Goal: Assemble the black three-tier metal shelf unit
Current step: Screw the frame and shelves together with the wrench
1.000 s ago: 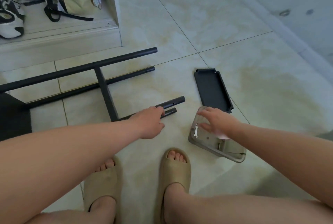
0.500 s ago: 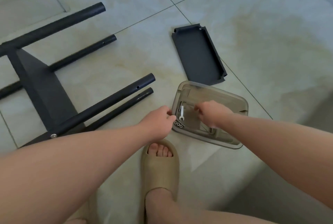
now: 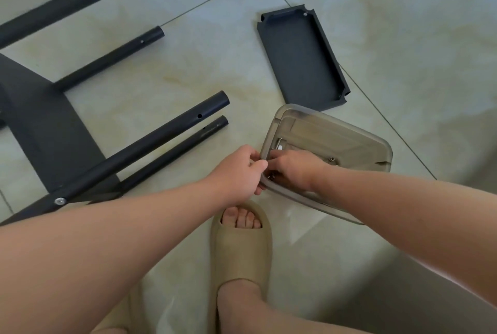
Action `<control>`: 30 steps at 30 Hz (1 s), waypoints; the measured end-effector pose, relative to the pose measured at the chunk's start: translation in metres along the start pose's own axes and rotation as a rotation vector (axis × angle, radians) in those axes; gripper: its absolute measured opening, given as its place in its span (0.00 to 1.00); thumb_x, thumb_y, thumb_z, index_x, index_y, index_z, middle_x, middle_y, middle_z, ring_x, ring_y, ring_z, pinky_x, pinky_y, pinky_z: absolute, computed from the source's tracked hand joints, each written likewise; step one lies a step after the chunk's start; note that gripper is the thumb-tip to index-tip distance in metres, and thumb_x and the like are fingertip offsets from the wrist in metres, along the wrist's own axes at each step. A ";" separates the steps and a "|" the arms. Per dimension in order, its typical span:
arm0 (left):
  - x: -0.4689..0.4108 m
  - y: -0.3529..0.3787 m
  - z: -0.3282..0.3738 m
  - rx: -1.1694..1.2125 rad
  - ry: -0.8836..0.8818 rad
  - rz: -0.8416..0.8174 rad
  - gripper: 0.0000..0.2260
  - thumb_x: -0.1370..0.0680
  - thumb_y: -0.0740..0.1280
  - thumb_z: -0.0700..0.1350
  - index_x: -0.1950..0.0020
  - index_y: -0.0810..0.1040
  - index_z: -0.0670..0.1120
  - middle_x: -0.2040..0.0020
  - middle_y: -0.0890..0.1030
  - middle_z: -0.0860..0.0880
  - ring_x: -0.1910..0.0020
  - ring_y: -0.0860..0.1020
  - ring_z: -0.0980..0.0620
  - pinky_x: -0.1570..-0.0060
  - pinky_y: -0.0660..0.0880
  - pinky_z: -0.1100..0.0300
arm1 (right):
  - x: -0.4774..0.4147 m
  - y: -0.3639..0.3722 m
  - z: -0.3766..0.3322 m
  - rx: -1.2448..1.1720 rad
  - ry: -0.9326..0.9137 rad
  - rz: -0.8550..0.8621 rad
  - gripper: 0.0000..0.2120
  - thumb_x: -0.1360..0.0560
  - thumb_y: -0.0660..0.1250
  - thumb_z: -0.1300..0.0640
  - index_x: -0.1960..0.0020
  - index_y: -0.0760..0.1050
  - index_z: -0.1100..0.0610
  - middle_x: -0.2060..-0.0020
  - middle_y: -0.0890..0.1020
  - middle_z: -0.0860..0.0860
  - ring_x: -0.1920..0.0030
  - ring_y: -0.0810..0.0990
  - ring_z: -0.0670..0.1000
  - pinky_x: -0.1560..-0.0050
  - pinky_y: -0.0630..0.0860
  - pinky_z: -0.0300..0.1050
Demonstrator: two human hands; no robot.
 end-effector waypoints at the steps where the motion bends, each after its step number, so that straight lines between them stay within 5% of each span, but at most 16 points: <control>1: 0.001 0.000 0.000 0.000 -0.002 0.000 0.08 0.16 0.59 0.47 0.39 0.70 0.47 0.55 0.83 0.44 0.65 0.80 0.53 0.62 0.73 0.59 | 0.000 0.001 0.000 0.040 -0.008 -0.001 0.14 0.18 0.61 0.54 0.34 0.76 0.45 0.41 0.74 0.51 0.45 0.79 0.58 0.57 0.73 0.48; 6: 0.001 -0.001 0.001 -0.008 -0.004 0.005 0.08 0.16 0.58 0.47 0.39 0.71 0.46 0.55 0.83 0.44 0.65 0.80 0.54 0.61 0.73 0.59 | 0.001 0.004 0.002 0.044 0.022 0.064 0.11 0.18 0.62 0.52 0.38 0.78 0.50 0.42 0.74 0.52 0.46 0.79 0.58 0.60 0.69 0.47; 15: 0.008 -0.003 0.005 -0.021 -0.037 0.000 0.11 0.16 0.59 0.50 0.36 0.69 0.47 0.49 0.82 0.44 0.61 0.79 0.52 0.65 0.71 0.62 | 0.020 -0.020 0.002 -0.103 0.105 0.126 0.09 0.20 0.64 0.56 0.40 0.78 0.53 0.44 0.77 0.52 0.45 0.77 0.57 0.53 0.75 0.50; 20: 0.029 -0.033 0.008 -0.005 -0.138 0.051 0.12 0.16 0.57 0.51 0.36 0.70 0.46 0.50 0.82 0.46 0.58 0.78 0.51 0.61 0.73 0.60 | 0.046 -0.062 -0.018 -0.258 0.116 0.270 0.03 0.23 0.67 0.61 0.51 0.79 0.56 0.57 0.81 0.50 0.53 0.79 0.56 0.52 0.75 0.49; 25: 0.066 -0.087 0.003 0.372 -0.331 0.124 0.14 0.15 0.58 0.50 0.40 0.77 0.42 0.51 0.83 0.45 0.58 0.81 0.48 0.60 0.78 0.57 | 0.065 -0.124 -0.069 -0.442 0.139 0.454 0.04 0.23 0.69 0.62 0.50 0.80 0.56 0.60 0.78 0.44 0.56 0.78 0.47 0.51 0.75 0.40; 30: 0.104 -0.138 0.001 0.685 -0.289 0.162 0.21 0.15 0.56 0.53 0.46 0.80 0.38 0.49 0.83 0.40 0.57 0.82 0.45 0.56 0.78 0.54 | 0.062 -0.169 -0.148 -0.518 -0.029 0.582 0.10 0.26 0.69 0.64 0.49 0.77 0.51 0.58 0.81 0.44 0.55 0.79 0.45 0.53 0.75 0.36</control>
Point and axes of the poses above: each hand's wrist, its own x-axis away from the middle knuckle, its own y-axis out of the palm, z = x × y, the point moved 4 cm from there along -x, towards the middle knuckle
